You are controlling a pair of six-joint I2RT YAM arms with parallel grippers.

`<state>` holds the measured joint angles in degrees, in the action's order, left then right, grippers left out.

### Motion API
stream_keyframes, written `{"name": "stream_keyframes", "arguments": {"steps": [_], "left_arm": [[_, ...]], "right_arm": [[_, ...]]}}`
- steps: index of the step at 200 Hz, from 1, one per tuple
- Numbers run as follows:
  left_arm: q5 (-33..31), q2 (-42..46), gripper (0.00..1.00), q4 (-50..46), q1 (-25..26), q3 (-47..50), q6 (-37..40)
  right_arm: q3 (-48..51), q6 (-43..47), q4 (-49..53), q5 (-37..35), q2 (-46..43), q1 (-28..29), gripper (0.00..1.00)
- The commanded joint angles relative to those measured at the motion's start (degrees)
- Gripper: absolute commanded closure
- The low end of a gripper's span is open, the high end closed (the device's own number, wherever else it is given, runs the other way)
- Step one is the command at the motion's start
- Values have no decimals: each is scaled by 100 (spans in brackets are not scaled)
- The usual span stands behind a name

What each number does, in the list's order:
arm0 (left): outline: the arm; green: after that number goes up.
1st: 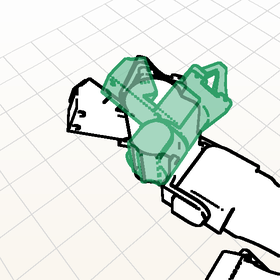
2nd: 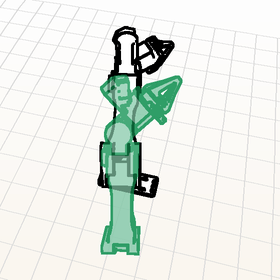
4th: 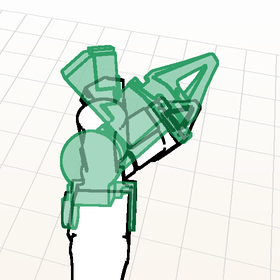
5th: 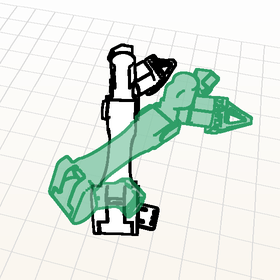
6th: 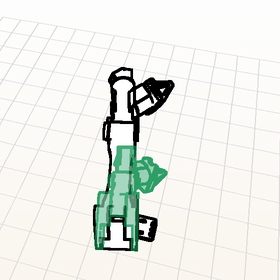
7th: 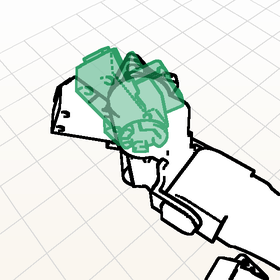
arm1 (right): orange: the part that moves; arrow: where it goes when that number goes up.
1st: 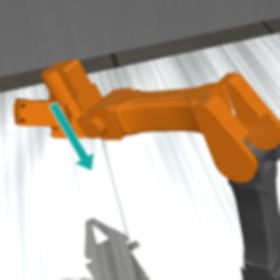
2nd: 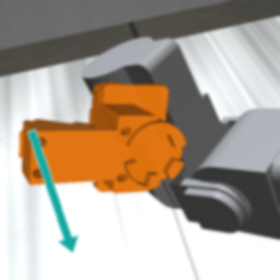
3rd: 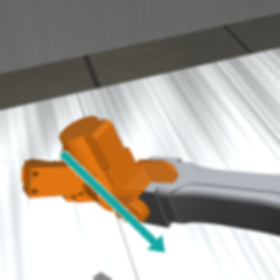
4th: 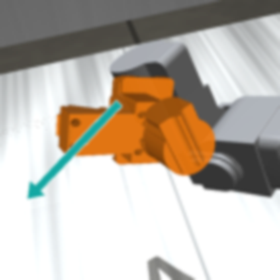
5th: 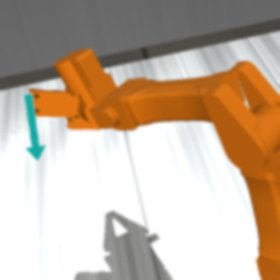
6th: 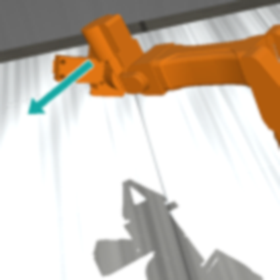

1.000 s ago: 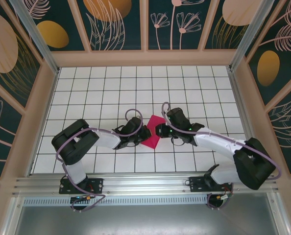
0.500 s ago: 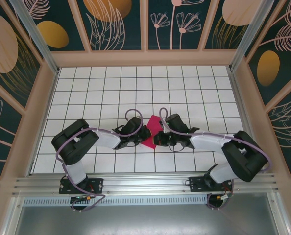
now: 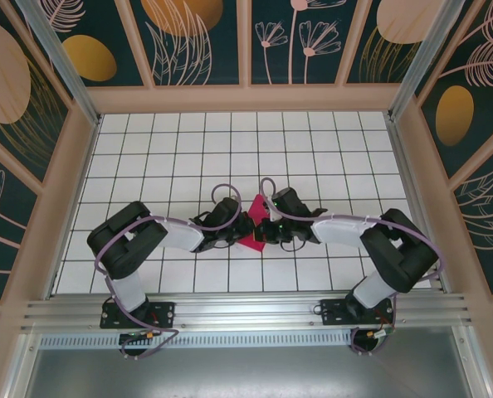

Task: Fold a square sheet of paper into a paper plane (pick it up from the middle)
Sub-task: Fold the triangle a second time at the center of the table.

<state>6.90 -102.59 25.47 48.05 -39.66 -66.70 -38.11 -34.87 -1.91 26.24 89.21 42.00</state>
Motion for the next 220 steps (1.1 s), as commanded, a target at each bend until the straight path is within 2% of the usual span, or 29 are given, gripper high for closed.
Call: {"name": "stream_keyframes", "arguments": {"steps": [1, 51, 127, 168, 220], "left_arm": [[-13, -98, 99, -306, 7, 2, 108], [-30, -102, 100, -359, 5, -2, 118], [-2, -178, 99, -350, 6, -24, 113], [16, -165, 99, -372, 9, -25, 122], [24, -144, 99, -368, 8, -42, 114]], "right_arm": [[-14, 109, 0, 51, 132, 70, 99], [216, 210, 141, -75, 123, -3, 99], [430, 341, 206, 193, 161, -35, 98], [297, 352, 430, 31, -63, 21, 98], [66, 288, 308, 265, -240, 58, 97]]}}
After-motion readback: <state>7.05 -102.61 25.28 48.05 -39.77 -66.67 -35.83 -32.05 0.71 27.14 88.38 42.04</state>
